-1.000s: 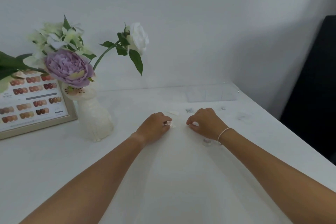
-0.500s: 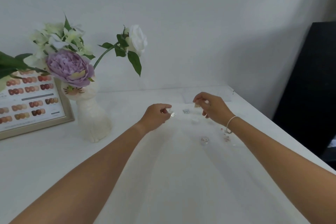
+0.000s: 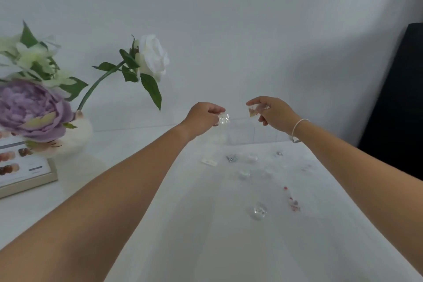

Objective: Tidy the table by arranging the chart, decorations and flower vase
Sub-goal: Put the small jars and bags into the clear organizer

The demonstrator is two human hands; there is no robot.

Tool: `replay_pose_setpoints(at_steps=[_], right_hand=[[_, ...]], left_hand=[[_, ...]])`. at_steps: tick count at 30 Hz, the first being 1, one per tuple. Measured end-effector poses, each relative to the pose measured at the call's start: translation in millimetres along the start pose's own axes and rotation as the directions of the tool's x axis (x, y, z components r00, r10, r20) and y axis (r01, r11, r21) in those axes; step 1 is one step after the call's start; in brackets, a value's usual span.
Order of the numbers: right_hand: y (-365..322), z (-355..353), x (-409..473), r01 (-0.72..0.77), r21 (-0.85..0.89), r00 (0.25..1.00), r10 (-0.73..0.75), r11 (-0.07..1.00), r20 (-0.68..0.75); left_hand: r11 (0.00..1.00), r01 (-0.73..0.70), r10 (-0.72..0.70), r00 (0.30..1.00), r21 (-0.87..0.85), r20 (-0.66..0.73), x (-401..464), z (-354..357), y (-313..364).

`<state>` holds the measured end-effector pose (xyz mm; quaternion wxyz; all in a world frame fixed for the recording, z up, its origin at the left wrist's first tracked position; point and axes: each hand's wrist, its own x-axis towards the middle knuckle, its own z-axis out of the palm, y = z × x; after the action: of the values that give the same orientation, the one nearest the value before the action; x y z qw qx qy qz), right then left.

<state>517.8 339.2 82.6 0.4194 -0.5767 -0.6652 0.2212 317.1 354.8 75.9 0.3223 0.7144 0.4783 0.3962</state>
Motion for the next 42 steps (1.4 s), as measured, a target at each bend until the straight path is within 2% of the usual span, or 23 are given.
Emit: replay_pose_setpoints(at_steps=[4,11,18,25,33,38,42], right_hand=[[10,2,21,0.026,0.053,0.999,-0.023,0.998,-0.047],[26,8,42,0.036,0.043,0.992,-0.03,0.998,-0.121],[40,11,52,0.075,-0.014,0.986,-0.077,0.997,-0.148],[51,15,54,0.129,-0.115,0.968,-0.15,0.985,-0.199],[58,21,57,0.132,-0.141,0.968,-0.158,0.981,-0.194],[62,27,58,0.141,-0.174,0.978,-0.164,0.975,-0.127],[61,33,59,0.139,-0.193,0.986,-0.153,0.971,-0.062]], left_hand=[[0.999,-0.034,0.034,0.999,0.018,0.003,30,7,1],[0.996,-0.051,0.048,0.998,0.079,0.04,63,20,-7],[0.964,-0.131,0.11,0.989,0.231,0.1,86,32,-12],[0.985,-0.085,0.074,0.994,0.149,0.079,95,42,-23],[0.984,-0.129,0.126,0.991,0.122,0.034,98,58,-34],[0.972,-0.109,0.088,0.991,0.207,0.104,99,61,-44],[0.954,-0.138,0.121,0.989,0.266,0.08,97,55,-56]])
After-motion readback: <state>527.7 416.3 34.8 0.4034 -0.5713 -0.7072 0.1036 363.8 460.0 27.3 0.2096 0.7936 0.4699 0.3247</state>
